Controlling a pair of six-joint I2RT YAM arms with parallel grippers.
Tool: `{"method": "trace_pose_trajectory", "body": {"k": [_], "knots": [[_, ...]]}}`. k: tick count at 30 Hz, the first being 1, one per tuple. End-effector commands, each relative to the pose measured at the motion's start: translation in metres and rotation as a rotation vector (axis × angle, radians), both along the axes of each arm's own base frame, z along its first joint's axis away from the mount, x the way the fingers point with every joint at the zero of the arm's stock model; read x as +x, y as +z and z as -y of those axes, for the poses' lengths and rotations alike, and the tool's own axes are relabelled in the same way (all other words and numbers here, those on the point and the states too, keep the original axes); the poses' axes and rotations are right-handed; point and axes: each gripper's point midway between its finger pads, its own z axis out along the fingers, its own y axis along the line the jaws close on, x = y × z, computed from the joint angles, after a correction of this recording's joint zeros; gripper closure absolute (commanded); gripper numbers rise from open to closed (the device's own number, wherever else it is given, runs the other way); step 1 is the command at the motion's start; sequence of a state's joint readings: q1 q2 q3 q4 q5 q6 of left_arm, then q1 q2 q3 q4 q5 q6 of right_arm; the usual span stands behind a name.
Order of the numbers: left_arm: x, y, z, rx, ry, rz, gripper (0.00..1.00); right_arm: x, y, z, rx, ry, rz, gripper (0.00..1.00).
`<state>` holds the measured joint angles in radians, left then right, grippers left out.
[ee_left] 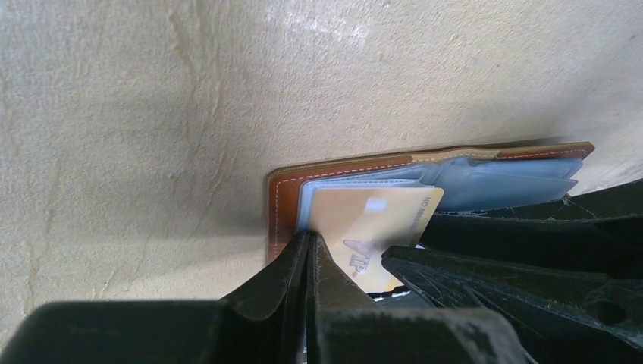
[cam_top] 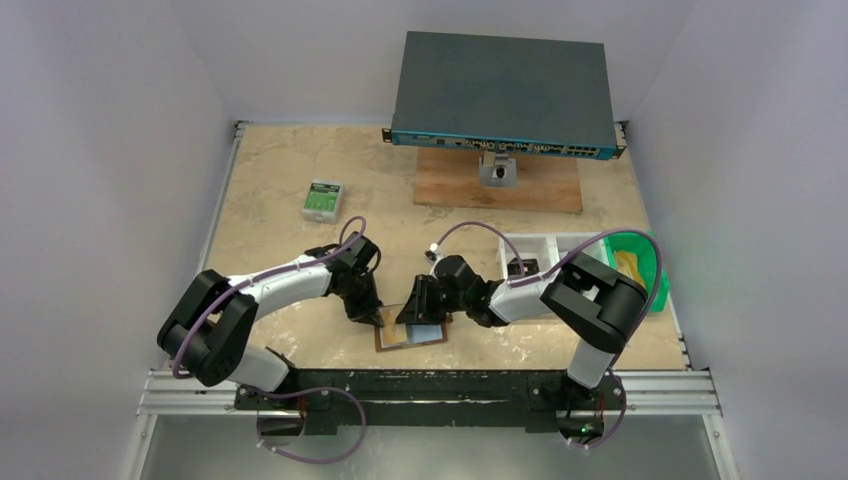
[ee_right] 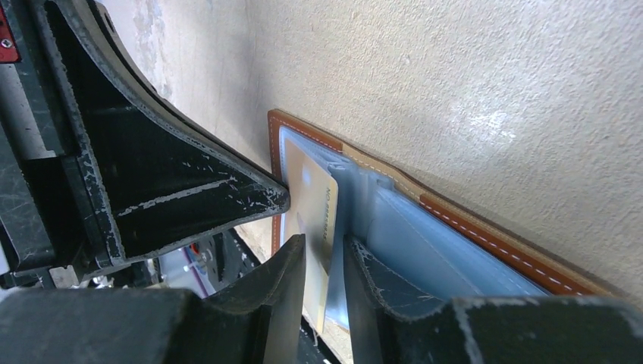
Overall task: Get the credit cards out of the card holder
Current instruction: Remove the credit card from the card holder.
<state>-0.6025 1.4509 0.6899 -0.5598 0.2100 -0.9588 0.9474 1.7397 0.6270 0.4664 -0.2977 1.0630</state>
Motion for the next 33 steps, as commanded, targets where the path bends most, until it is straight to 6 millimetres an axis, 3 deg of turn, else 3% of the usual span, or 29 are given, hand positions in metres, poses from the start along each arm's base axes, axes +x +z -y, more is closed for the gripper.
{"method": "trace_pose_trajectory", "body": {"k": [1, 10, 25, 33], "knots": [[-0.01, -0.03, -0.025, 0.142, 0.018, -0.033, 1.0, -0.007, -0.002, 0.006, 0.003, 0.012, -0.022, 0.74], [-0.012, -0.031, -0.026, 0.152, 0.02, -0.039, 1.0, -0.005, 0.003, 0.012, 0.03, -0.014, -0.031, 0.75], [-0.01, -0.03, -0.026, 0.15, 0.017, -0.036, 1.0, -0.006, 0.01, 0.005, 0.084, 0.014, -0.038, 0.81], [-0.009, -0.03, -0.025, 0.152, 0.013, -0.037, 1.0, -0.007, 0.008, 0.006, 0.073, 0.014, -0.041, 0.98]]}}
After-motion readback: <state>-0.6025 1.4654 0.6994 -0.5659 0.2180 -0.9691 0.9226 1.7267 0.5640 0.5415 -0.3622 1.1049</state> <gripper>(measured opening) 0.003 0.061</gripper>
